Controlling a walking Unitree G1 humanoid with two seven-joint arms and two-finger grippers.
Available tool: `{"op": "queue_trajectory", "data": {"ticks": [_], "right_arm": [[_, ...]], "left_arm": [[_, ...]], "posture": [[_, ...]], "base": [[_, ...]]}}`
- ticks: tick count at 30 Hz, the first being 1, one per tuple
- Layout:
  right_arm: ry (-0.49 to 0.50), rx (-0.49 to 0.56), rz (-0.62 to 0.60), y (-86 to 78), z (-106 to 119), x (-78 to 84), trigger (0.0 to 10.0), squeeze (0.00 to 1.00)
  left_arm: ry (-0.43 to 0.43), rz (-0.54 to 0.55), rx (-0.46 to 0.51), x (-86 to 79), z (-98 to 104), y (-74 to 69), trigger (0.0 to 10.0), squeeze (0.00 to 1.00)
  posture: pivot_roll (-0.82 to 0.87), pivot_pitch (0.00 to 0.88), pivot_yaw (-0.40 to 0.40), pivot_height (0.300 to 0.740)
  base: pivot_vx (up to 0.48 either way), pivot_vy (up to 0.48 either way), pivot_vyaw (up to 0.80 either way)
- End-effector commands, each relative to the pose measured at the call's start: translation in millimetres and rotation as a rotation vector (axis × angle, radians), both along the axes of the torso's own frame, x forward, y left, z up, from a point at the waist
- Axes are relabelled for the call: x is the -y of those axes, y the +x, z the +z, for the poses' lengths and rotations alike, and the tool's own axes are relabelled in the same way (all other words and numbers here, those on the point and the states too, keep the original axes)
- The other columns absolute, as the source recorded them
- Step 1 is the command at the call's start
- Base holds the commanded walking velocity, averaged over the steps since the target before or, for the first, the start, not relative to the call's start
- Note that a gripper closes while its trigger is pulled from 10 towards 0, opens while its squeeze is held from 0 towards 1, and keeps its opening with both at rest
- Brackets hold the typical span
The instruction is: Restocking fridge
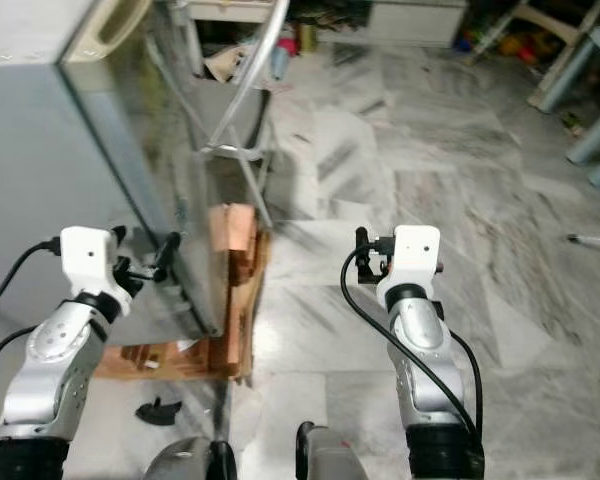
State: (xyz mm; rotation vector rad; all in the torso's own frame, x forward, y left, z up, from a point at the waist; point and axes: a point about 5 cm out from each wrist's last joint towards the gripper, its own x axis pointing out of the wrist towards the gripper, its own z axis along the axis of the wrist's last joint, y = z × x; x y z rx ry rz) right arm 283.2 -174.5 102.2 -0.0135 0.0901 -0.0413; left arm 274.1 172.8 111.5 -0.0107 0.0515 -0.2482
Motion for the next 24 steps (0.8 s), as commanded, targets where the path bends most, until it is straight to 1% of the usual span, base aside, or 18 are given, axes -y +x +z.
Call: {"op": "queue_trajectory", "data": {"ticks": [1, 2, 4, 6, 9, 11, 12, 15, 17, 18, 19, 21, 22, 24], "right_arm": [[-0.005, 0.007, -0.009, -1.6, 3.5, 2.3, 10.0, 0.00], [-0.005, 0.007, -0.009, -1.6, 3.5, 2.3, 10.0, 0.00], [-0.005, 0.005, -0.004, -2.3, 3.1, 0.9, 10.0, 0.00], [-0.006, 0.003, -0.003, -2.2, 2.9, 0.9, 10.0, 0.00], [-0.009, 0.002, -0.001, -2.3, 3.3, 1.1, 10.0, 0.00], [-0.014, 0.002, -0.002, -2.9, 3.9, 2.4, 10.0, 0.00], [-0.014, 0.002, -0.002, -2.9, 3.9, 2.4, 10.0, 0.00], [-0.018, -0.001, -0.002, -4.2, 3.0, 4.1, 10.0, 0.00], [-0.012, -0.003, 0.002, -4.5, 2.5, 3.8, 10.0, 0.00], [-0.009, -0.005, 0.009, -4.7, 2.2, 2.9, 10.0, 0.00], [-0.008, -0.005, 0.012, -4.8, 2.1, 2.5, 10.0, 0.00], [-0.007, -0.006, 0.014, -4.7, 2.0, 1.6, 10.0, 0.00], [-0.006, -0.007, 0.018, -4.8, 1.7, 0.2, 10.0, 0.00], [-0.006, -0.009, 0.021, -5.1, 0.8, -1.1, 10.0, 0.00]], "left_arm": [[-0.002, -0.016, -0.010, 2.1, -1.3, 0.4, 10.0, 0.00], [-0.002, -0.016, -0.010, 2.1, -1.3, 0.4, 10.0, 0.00], [0.004, -0.033, -0.008, 3.8, -1.3, 1.8, 10.0, 0.00], [0.009, -0.016, -0.003, 2.6, -0.8, 3.5, 10.0, 0.00], [0.022, 0.042, 0.003, -4.3, 0.4, 9.0, 10.0, 0.00], [0.030, 0.074, 0.003, -9.7, 1.0, 10.3, 10.0, 0.00], [0.030, 0.074, 0.003, -9.7, 1.0, 10.3, 10.0, 0.00], [0.043, 0.065, -0.034, -13.3, -5.2, 5.9, 10.0, 0.00], [0.067, 0.050, -0.063, -14.4, -11.8, 1.3, 10.0, 0.00], [0.089, 0.058, -0.088, -16.7, -18.6, -2.0, 10.0, 0.00], [0.092, 0.063, -0.093, -17.6, -20.0, -2.6, 10.0, 0.00], [0.096, 0.081, -0.094, -19.5, -21.0, -1.3, 10.0, 0.00], [0.084, 0.097, -0.089, -21.0, -19.6, 2.4, 10.0, 0.00], [0.056, 0.089, -0.081, -19.4, -17.6, 5.9, 10.0, 0.00]], "posture": [[-0.01, 0.140, -0.044, 0.740], [-0.01, 0.140, -0.044, 0.740], [-0.01, 0.144, -0.047, 0.740], [-0.01, 0.144, -0.047, 0.740], [-0.01, 0.147, -0.047, 0.740], [-0.02, 0.150, -0.046, 0.740], [-0.02, 0.150, -0.046, 0.740], [-0.02, 0.151, -0.045, 0.740], [-0.02, 0.150, -0.042, 0.740], [-0.02, 0.150, -0.042, 0.740], [-0.02, 0.150, -0.042, 0.740], [-0.02, 0.150, -0.042, 0.740], [-0.01, 0.149, -0.044, 0.740], [-0.01, 0.149, -0.044, 0.740]], "base": [[0.000, 0.000, -0.79], [0.000, 0.000, -0.79], [0.000, 0.000, 0.00], [0.000, 0.000, 0.00], [0.000, 0.000, 0.00], [0.000, 0.000, 0.00], [0.000, 0.000, 0.00], [0.000, 0.000, 0.00], [0.000, 0.000, 0.00], [0.000, 0.000, 0.00], [0.000, 0.000, 0.00], [0.000, 0.000, 0.00], [0.000, 0.000, 0.00], [0.000, 0.000, 0.00]]}}
